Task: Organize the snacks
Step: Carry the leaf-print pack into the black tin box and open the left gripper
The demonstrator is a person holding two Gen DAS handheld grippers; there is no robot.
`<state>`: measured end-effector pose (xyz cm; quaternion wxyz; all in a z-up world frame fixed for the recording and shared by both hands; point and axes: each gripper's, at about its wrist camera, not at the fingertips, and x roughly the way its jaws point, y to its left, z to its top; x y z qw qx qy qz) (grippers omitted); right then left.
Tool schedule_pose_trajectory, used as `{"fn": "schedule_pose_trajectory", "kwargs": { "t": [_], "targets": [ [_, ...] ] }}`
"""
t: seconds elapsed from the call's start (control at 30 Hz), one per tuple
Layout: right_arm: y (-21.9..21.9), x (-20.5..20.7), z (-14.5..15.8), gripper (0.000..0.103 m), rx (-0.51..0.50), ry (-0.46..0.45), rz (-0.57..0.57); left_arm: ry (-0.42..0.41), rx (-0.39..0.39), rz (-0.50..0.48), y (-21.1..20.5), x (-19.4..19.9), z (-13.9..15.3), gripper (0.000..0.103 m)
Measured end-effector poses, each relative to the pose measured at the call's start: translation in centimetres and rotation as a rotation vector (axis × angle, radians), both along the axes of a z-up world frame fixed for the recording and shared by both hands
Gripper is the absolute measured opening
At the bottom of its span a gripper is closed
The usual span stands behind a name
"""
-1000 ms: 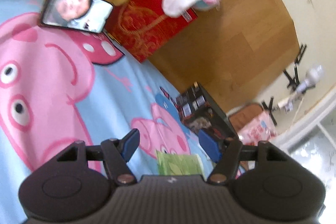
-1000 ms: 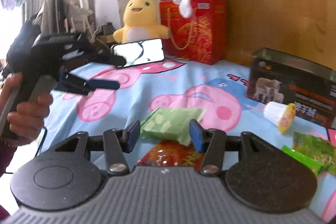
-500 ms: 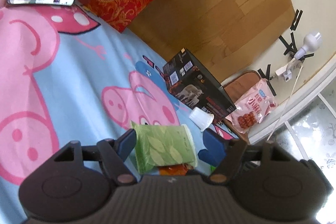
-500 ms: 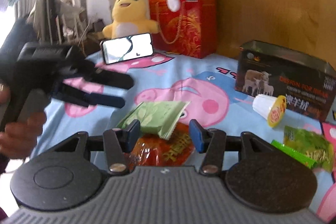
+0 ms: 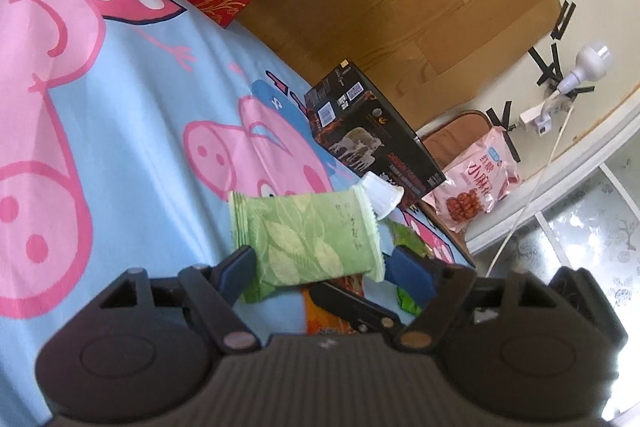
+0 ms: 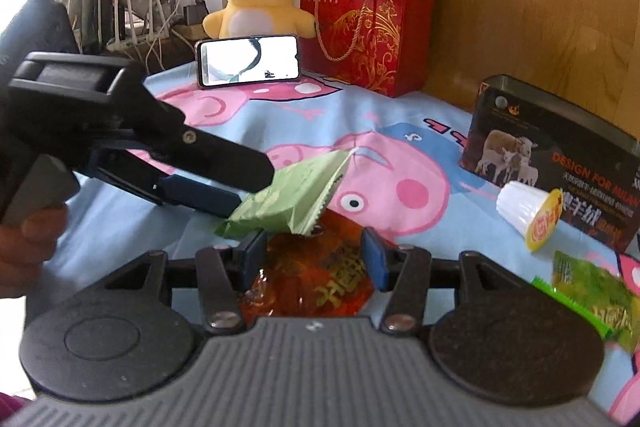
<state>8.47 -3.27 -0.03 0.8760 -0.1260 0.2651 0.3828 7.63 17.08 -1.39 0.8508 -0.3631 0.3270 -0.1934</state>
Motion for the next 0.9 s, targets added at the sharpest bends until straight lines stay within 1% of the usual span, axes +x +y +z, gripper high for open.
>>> {"fn": "schedule_pose_trajectory", "kwargs": {
  "t": [0.07,0.17,0.2,0.3,0.37,0.43,0.47,0.53,0.57,0.6,0.63,0.67,0.7,0.77,0.83,0.9],
  "targets": [
    [0.1,0.1,0.1,0.055,-0.007,-0.002,0.001,-0.006,-0.007,0.020,0.5,-0.1,0.3,0.077],
    [-0.3,0.0,0.6,0.055,0.003,-0.006,0.003,-0.017,0.007,0.055,1.2,-0.4,0.8,0.077],
    [-0.5,-0.1,0.7,0.055,0.006,-0.010,0.002,-0.016,-0.003,0.059,1.5,-0.5,0.9,0.077],
    [-1.2,-0.5,1.1,0.055,0.014,-0.018,-0.002,-0.013,-0.011,0.049,1.7,-0.5,0.9,0.077],
    [-1.5,-0.6,1.2,0.055,0.018,-0.023,0.000,0.003,-0.007,0.033,1.3,-0.2,0.7,0.077],
    [-1.4,-0.6,1.2,0.055,0.016,-0.026,0.002,0.033,-0.028,0.001,0.7,0.4,-0.1,0.077],
    [-1.3,-0.4,1.1,0.055,0.017,-0.023,0.005,0.013,-0.002,-0.001,0.2,0.4,0.0,0.081],
    [-0.8,-0.1,0.9,0.055,0.010,-0.017,0.010,-0.013,0.038,-0.023,-0.9,0.6,0.0,0.083],
    [-0.5,0.1,0.7,0.055,0.003,-0.015,0.016,-0.019,0.043,-0.023,-1.3,0.8,0.1,0.079],
    [-0.1,0.3,0.4,0.054,0.000,-0.012,0.027,-0.016,0.040,-0.030,-1.6,1.1,0.0,0.074],
    [0.3,0.6,0.2,0.053,0.000,-0.004,0.036,0.001,0.036,-0.037,-1.9,1.6,0.0,0.065],
    [0.7,1.1,-0.2,0.054,0.001,0.008,0.039,0.007,0.049,-0.026,-2.1,1.9,0.1,0.059],
    [0.9,1.3,-0.4,0.054,0.006,0.007,0.026,0.013,0.062,-0.026,-2.4,2.3,0.4,0.057],
    [0.6,1.7,-0.4,0.053,0.028,0.002,-0.010,0.016,0.059,-0.051,-3.2,3.2,1.3,0.056],
    [-0.6,1.7,0.3,0.053,0.070,-0.012,-0.049,-0.023,0.080,-0.093,-4.5,4.2,3.0,0.056],
    [-2.3,1.6,1.6,0.053,0.115,-0.060,-0.091,-0.073,0.113,-0.139,-6.3,5.7,5.2,0.056]
  ]
}}
